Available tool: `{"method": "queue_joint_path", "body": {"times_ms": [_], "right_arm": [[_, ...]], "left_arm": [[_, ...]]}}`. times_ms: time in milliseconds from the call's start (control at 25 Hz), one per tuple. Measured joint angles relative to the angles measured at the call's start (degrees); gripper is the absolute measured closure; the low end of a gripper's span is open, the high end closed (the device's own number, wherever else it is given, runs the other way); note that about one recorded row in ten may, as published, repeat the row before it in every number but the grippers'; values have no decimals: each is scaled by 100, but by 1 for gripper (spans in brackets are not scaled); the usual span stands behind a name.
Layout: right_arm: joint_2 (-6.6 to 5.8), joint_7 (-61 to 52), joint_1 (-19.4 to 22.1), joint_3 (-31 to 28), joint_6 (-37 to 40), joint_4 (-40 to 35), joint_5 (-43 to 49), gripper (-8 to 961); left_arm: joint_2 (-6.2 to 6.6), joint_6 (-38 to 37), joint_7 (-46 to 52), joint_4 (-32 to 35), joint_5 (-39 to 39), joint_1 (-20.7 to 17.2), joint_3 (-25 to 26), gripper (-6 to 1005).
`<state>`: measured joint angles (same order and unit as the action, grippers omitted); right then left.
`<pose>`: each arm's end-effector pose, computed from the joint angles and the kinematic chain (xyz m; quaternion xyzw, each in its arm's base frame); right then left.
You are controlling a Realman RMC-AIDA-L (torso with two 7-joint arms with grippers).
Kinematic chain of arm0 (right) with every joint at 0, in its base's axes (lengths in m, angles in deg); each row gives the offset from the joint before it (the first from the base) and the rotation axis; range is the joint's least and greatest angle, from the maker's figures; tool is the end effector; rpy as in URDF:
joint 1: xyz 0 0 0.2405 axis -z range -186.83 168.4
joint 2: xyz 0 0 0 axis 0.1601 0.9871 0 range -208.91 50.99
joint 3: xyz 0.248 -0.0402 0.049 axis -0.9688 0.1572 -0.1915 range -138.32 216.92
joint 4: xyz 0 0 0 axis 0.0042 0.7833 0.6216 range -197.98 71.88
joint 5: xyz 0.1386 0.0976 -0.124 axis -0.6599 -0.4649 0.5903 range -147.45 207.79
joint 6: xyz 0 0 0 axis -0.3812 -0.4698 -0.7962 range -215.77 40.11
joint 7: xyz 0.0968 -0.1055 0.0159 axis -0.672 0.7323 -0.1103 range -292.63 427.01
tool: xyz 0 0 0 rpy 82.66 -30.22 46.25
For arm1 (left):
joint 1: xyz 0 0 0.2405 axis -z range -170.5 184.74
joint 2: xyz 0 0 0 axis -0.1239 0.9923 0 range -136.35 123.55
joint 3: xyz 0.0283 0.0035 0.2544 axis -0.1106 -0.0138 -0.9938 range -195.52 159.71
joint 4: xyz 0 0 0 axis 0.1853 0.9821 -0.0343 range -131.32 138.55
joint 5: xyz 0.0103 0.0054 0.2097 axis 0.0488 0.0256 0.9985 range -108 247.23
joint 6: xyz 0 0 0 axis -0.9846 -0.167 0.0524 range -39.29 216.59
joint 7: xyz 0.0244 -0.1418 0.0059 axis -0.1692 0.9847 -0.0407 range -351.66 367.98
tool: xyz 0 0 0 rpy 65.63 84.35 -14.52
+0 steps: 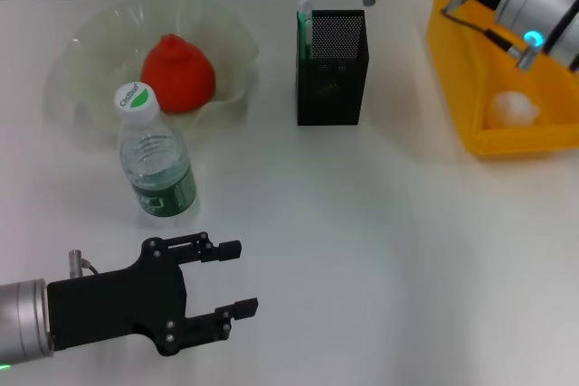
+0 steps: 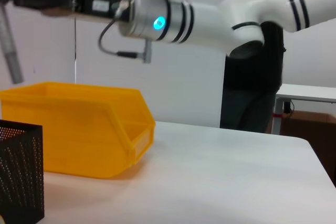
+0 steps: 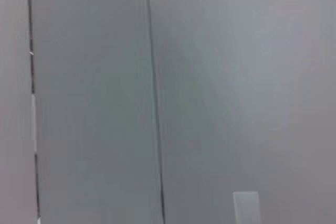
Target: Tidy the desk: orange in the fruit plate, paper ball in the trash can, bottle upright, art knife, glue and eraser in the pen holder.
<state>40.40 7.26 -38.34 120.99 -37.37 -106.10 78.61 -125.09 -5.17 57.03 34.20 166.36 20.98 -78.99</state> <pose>0.1743 0.4052 -0.0074 -0.8371 0.1600 0.3874 0.3514 -0.2989 0.2237 -0.0419 -0.9499 -0.0845 -0.2825 0.1034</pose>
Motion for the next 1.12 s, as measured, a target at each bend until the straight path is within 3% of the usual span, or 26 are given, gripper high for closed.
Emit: {"method": "queue_joint_path", "body": {"times_ms": [240, 560, 760, 960, 1120], "right_arm": [[11, 596, -667, -10, 32, 1233, -308, 808], [34, 1034, -930, 65, 89, 1672, -307, 815], [40, 1043, -894, 66, 94, 1699, -306, 761], [43, 1020, -791, 66, 274, 1681, -286, 637], [-4, 709, -213, 72, 1102, 1214, -215, 525]], "left_arm": [[3, -4, -4, -1, 3, 2, 0, 359], [4, -34, -72, -7, 3, 30, 0, 359], [4, -39, -75, -9, 3, 42, 0, 359], [4, -44, -78, -9, 2, 47, 0, 359], [8, -66, -79, -9, 1, 43, 0, 359]]}}
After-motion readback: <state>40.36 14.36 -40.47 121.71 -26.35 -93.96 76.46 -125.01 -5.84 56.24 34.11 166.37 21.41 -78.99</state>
